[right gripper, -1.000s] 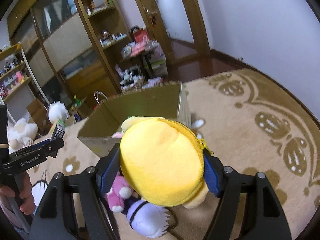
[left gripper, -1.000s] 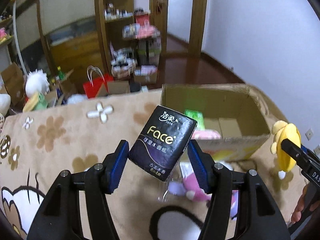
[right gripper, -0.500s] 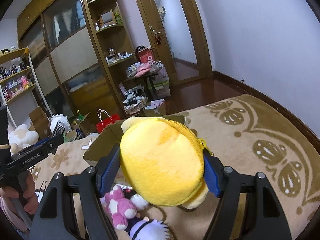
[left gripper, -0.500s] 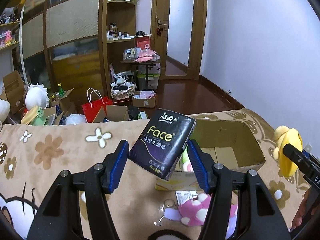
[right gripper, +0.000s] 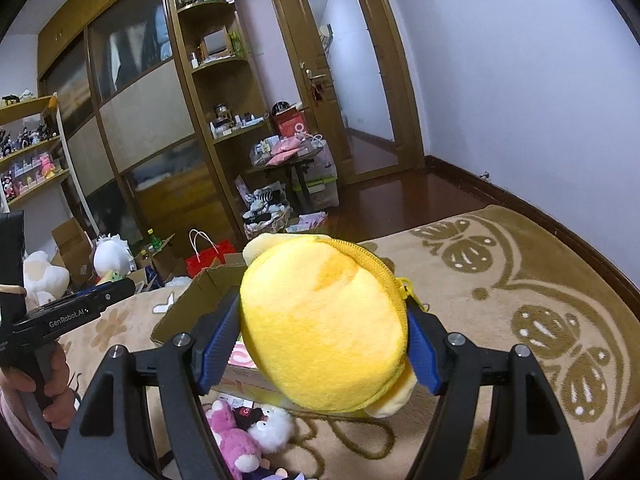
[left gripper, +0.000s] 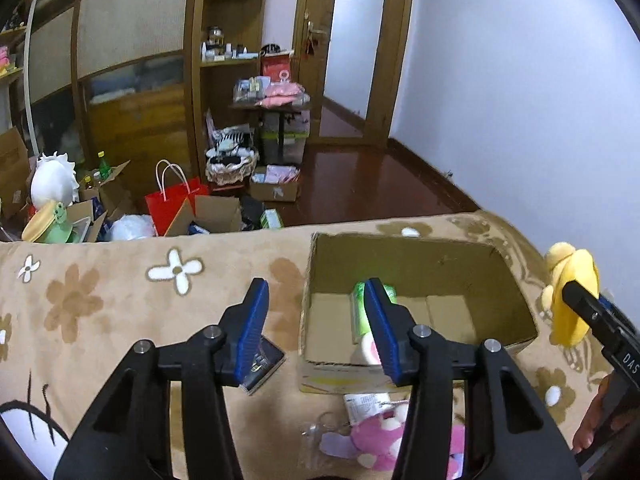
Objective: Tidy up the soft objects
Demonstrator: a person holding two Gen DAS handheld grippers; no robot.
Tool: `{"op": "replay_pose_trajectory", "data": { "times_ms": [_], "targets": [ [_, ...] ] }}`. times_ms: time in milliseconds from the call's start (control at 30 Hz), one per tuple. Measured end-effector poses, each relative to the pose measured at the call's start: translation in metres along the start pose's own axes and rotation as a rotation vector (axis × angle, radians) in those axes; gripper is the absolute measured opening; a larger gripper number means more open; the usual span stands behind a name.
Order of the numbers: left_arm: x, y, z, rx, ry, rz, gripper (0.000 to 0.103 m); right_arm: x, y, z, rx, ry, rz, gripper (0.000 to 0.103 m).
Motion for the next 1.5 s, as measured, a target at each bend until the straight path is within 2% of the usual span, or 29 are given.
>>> {"op": "replay_pose_trajectory", "data": {
  "times_ms": [133, 233, 300, 367, 533, 833, 1000, 1167, 1433, 1467, 1500],
  "targets": [
    [0.008, -0.012, -0.003, 0.053, 0.022, 0.016, 0.050, 0.003, -0.012, -0.003, 0.022, 0.008, 0.012, 0.078],
    [0.021, -0.020, -0.004, 0.092, 0.060, 0.048, 0.062, 0.008, -0.020, -0.002, 0.031, 0.020, 0.021, 0.078],
    [0.032, -0.023, -0.006, 0.117, 0.083, 0.061, 0.078, 0.011, -0.024, -0.002, 0.037, 0.032, 0.026, 0.078],
    [0.042, -0.028, -0.009, 0.150, 0.102, 0.077, 0.085, 0.014, -0.027, -0.003, 0.040, 0.050, 0.029, 0.078],
    [0.063, -0.039, -0.013, 0.232, 0.119, 0.096, 0.094, 0.016, -0.032, -0.004, 0.052, 0.063, 0.037, 0.078],
    [0.083, -0.079, -0.028, 0.401, 0.012, 0.127, 0.094, 0.017, -0.037, 0.001, 0.054, 0.077, 0.055, 0.078],
    [0.088, -0.093, -0.039, 0.446, -0.029, 0.096, 0.094, 0.016, -0.044, 0.003, 0.067, 0.068, 0.062, 0.078],
    [0.090, -0.109, -0.050, 0.483, -0.005, 0.040, 0.094, 0.017, -0.055, 0.006, 0.079, 0.061, 0.074, 0.078],
    [0.073, -0.133, -0.067, 0.523, -0.079, 0.062, 0.094, 0.017, -0.081, -0.009, 0.165, 0.069, 0.083, 0.080],
    [0.072, -0.135, -0.068, 0.525, -0.076, 0.058, 0.093, 0.017, -0.084, -0.011, 0.175, 0.067, 0.084, 0.080],
    [0.071, -0.137, -0.069, 0.526, -0.077, 0.055, 0.086, 0.015, -0.086, -0.013, 0.183, 0.063, 0.086, 0.081]
  ]
}}
Point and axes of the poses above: each gripper's, at about its wrist camera, not at the fingertips, and y roughly against the way its jaws point, x to its left, z to its top, the point moved 4 cm from there along -y, roughly the way its jaws point, and after that the axes turned 5 degrees about x, right-handed, at the moved point
